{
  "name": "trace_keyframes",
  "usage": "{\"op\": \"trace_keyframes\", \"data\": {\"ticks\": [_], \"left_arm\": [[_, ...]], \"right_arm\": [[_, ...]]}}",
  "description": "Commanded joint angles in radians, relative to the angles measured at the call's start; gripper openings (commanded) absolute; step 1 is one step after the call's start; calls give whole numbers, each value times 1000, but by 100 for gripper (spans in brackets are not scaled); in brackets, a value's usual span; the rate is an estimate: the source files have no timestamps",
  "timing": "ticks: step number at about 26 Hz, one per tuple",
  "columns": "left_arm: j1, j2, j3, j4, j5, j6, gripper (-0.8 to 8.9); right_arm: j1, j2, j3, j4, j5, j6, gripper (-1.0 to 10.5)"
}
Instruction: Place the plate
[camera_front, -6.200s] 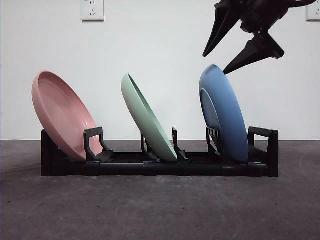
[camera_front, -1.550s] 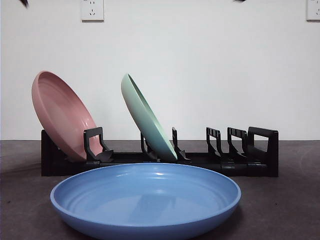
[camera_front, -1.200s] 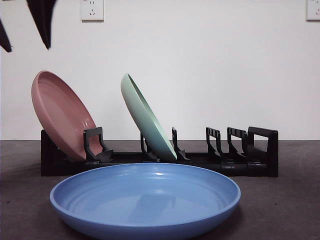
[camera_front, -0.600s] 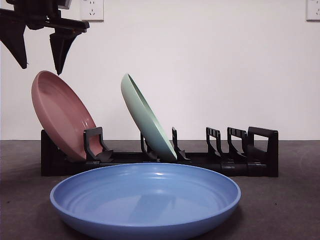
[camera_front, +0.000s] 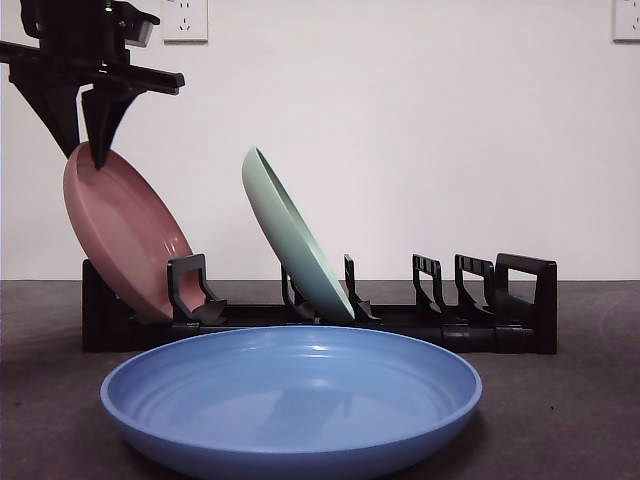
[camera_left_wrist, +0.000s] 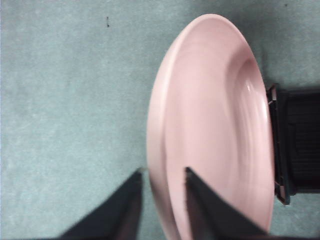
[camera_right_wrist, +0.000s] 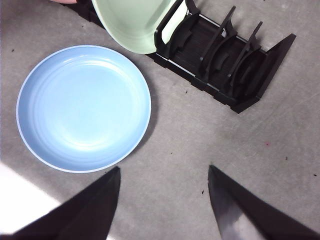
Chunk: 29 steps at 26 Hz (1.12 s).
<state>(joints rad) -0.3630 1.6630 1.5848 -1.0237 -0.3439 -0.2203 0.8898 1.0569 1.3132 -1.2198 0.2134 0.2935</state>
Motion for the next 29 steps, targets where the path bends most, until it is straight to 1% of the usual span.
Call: {"op": "trace_keyframes", "data": {"ticks": [1,6,9,11,13,15,19,25,27,29], "left_arm": [[-2,11,42,-16,-37,10,8],[-2,11,166,-118,-104,11,8],[-2,11,296,-238,-153,12,8],[-2,9,377,-332,-168,10,8],[-2,-13,400,-404,-175,4,8],[-4,-39,392,-424,-172,-7,8],[-21,-131,316,-424,-172,-48,8],[-82,-343,29,-419,-164,-162,8],[-115,-425,-82,-383,-114,-197,8],[-145,-499,-176,-324,-24,-225,8]], "right_arm": [[9,7,17,4,5,13,279],[9,7,17,6,9,12,279],[9,7,17,2,51,12,279],[9,7,17,1,53,8,279],[9,7,17,-5,54,5,279],[9,7,17,-8,54,5,279],[9,7,17,-12,55,5,279],[9,6,17,-16,58,5,279],[9,6,17,-15,66,6,279],[9,6,17,-16,81,6,279]]}}
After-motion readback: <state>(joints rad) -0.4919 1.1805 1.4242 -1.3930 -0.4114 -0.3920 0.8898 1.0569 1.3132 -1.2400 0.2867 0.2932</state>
